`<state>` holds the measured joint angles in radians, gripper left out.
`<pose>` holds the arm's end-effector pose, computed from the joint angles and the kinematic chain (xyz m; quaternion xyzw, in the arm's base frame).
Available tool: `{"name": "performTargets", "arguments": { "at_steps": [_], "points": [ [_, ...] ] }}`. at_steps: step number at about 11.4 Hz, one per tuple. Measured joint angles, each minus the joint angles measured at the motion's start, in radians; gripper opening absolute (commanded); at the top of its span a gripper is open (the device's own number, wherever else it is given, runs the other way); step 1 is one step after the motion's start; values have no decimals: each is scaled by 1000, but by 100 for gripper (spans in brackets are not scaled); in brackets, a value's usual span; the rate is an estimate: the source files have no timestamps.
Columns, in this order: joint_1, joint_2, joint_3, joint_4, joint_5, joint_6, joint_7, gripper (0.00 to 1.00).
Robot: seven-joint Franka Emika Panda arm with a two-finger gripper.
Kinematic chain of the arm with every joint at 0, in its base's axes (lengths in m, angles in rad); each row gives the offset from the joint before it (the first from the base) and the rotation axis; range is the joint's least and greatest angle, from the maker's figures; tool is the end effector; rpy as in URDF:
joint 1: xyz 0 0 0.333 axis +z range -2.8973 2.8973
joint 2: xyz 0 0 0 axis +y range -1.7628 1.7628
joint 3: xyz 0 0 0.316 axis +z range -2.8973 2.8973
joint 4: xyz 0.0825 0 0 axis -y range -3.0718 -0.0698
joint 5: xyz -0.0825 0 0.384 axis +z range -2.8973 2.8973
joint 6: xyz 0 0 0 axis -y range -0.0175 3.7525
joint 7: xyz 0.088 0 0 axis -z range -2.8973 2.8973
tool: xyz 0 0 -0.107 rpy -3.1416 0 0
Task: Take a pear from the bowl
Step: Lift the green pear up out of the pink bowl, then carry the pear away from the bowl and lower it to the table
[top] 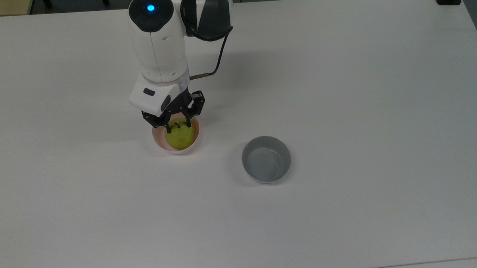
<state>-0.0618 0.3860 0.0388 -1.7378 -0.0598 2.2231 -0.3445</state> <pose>0.6634 -0.0195 0.3656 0.9832 0.1748 0.0458 0.0262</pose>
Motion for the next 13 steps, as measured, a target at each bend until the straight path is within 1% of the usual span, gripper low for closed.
{"name": "performTargets", "arguments": {
  "at_steps": [5, 9, 11, 13],
  "points": [
    [-4, -15, -3, 5, 0, 1, 0, 0],
    [-11, -90, -4, 7, 0, -22, 0, 0],
    [-37, -134, -8, 8, 0, -62, 0, 0],
    [-77, -168, -11, 9, 0, -103, -2, 0]
  ]
}}
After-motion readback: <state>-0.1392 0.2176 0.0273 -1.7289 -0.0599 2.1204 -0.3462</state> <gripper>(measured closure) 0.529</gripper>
